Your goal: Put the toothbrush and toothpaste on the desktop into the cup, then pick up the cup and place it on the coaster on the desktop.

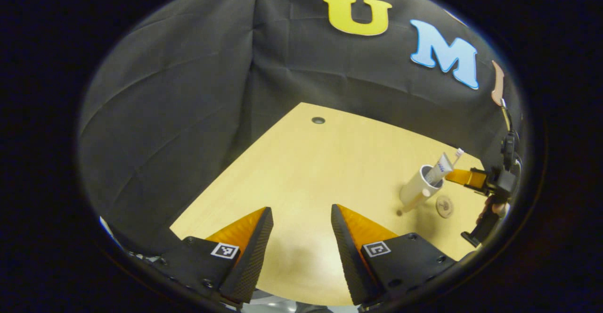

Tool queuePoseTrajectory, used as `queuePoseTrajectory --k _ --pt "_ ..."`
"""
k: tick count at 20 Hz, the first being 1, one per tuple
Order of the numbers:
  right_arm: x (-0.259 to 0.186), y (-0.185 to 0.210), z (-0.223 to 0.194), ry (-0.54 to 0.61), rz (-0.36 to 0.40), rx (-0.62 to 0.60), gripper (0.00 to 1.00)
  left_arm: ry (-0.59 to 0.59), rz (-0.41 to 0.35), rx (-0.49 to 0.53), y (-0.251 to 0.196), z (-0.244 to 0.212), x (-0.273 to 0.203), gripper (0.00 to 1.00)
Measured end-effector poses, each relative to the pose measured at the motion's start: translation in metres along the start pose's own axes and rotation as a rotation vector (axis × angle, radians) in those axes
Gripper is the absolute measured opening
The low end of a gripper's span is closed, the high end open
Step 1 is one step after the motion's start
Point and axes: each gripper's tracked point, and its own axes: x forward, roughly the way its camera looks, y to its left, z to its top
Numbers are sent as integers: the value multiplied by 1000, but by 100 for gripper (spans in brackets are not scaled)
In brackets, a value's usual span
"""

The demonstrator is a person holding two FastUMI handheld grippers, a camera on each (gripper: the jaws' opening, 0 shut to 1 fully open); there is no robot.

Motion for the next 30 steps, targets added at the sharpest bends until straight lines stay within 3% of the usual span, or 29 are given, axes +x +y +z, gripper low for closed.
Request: queuePoseTrajectory --k 13,22,25,30 --pt "-53 -28 -46 61 -45 70 24 29 -257 205 -103 20 17 81" --pt "-87 -62 -88 120 -95 143 24 231 -478 422 -188 6 44 80" --pt "-98 -78 -98 129 -123 175 24 320 -525 489 -208 -5 58 80" --pt "-116 -101 -116 146 -168 236 24 435 -537 593 -229 -22 80 81"
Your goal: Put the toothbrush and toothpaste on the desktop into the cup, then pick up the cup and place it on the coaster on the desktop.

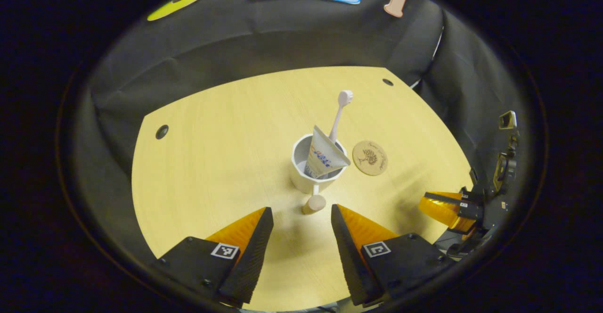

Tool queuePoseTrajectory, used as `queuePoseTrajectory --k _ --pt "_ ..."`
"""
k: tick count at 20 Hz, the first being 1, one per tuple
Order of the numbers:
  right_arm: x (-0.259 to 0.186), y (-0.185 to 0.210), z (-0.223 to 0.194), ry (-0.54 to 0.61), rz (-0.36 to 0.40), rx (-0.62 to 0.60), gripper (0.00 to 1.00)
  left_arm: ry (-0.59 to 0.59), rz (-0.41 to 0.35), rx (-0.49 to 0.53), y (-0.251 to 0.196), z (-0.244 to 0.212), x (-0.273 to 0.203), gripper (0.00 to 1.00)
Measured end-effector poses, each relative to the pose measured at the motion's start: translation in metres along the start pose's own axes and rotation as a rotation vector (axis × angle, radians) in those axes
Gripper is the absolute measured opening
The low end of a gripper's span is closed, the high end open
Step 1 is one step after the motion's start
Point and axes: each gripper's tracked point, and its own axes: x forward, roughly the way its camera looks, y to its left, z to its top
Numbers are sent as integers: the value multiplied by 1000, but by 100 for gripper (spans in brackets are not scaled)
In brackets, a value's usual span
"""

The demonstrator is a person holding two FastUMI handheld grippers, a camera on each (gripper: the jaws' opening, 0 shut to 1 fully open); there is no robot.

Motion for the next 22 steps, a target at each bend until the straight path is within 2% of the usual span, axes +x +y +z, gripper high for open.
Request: queuePoseTrajectory --k 4,10,17,20,22 --pt "-8 -15 -8 7 -25 23 24 86 -16 38 -7 2 26 81" --pt "-12 -35 -21 49 -55 39 24 197 7 38 -3 -4 62 81" --pt "-9 -53 -25 83 -70 48 24 276 21 29 -2 -9 87 82" --pt "-7 -64 -24 94 -79 75 24 275 8 -1 -10 -12 97 70" --pt "-5 -71 -25 101 -85 96 24 272 -1 -27 -13 -14 99 55"
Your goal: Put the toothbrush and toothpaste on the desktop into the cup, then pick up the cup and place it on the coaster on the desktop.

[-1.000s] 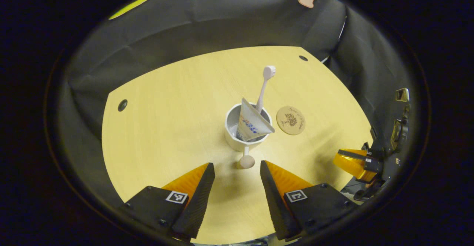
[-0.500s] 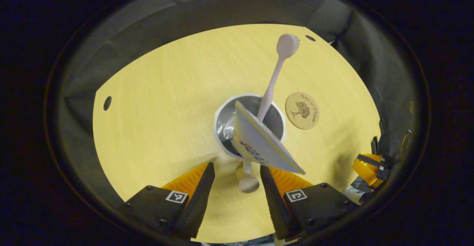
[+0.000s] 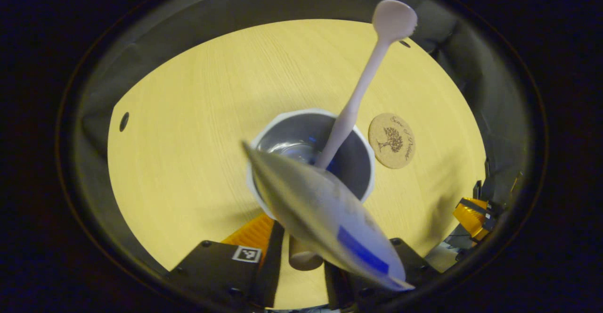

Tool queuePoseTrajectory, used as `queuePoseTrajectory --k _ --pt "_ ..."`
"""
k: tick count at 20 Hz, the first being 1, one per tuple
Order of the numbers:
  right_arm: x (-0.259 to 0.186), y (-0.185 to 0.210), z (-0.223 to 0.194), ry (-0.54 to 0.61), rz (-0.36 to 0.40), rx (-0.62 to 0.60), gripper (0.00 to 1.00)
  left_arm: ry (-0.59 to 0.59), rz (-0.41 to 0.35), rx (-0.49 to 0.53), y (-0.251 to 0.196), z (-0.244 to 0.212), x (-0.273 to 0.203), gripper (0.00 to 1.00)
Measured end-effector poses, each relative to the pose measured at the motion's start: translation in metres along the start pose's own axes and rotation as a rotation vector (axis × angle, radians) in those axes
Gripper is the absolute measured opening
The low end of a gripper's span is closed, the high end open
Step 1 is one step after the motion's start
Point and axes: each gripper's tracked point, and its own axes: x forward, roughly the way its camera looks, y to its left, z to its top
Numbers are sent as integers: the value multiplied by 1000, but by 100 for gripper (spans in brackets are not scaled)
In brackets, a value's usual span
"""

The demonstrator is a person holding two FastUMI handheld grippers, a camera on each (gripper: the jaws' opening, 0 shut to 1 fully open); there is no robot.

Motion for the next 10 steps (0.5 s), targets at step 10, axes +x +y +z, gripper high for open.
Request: queuePoseTrajectory --k 10 --pt "-2 -16 0 1 -12 44 24 -60 2 -1 -14 10 -10 36"
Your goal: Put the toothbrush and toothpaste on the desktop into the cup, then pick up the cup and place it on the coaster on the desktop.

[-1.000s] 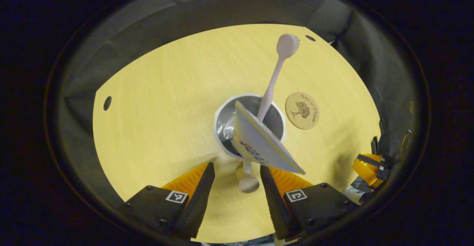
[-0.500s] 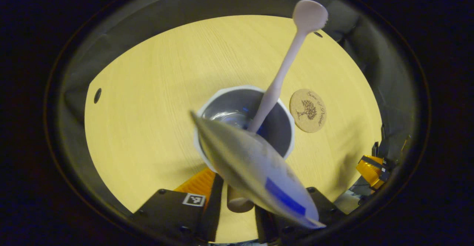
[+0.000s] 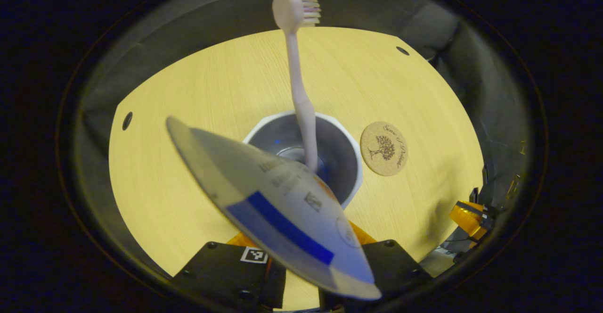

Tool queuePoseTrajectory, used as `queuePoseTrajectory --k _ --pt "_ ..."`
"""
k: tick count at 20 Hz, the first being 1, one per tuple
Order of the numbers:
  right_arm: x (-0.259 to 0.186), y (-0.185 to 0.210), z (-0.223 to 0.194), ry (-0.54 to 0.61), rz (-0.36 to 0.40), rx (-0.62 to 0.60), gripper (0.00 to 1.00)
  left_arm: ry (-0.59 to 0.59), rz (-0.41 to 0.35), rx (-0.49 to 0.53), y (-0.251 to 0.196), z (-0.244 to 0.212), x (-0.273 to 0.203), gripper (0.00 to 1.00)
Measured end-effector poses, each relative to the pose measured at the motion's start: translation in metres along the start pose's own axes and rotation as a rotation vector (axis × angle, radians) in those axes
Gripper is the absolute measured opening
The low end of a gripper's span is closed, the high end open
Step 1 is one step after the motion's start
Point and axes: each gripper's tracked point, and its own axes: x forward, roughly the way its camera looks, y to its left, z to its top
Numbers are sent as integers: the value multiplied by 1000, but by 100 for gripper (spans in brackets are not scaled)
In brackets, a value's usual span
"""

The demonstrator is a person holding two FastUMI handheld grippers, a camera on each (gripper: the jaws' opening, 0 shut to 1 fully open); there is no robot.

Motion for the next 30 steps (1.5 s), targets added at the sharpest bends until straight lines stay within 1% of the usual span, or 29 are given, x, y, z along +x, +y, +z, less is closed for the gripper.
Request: queuePoseTrajectory --k 3,5,9,15,21,23,26,28,30 --pt "-3 -3 0 -6 -1 7 24 -22 3 12 -7 8 -4 36" --pt "-4 -5 -1 -10 -3 15 24 -28 0 43 -16 11 -6 36" --pt "-8 -12 0 -18 -10 39 24 -39 -22 95 -44 22 -6 35" --pt "-14 -23 -3 -25 -17 66 24 -35 -62 141 -87 32 5 34" --pt "-15 -34 -5 -20 -19 99 24 -75 -30 208 -99 52 6 34" --pt "-15 -34 -6 -19 -19 105 24 -72 -34 199 -102 49 8 33" --pt "-15 -34 -4 -17 -18 106 24 -67 -47 156 -109 49 13 34" --pt "-15 -35 -4 -11 -17 109 24 -65 -39 138 -112 44 16 34" --pt "-15 -34 -5 -6 -17 115 24 -79 -22 152 -115 40 18 34"
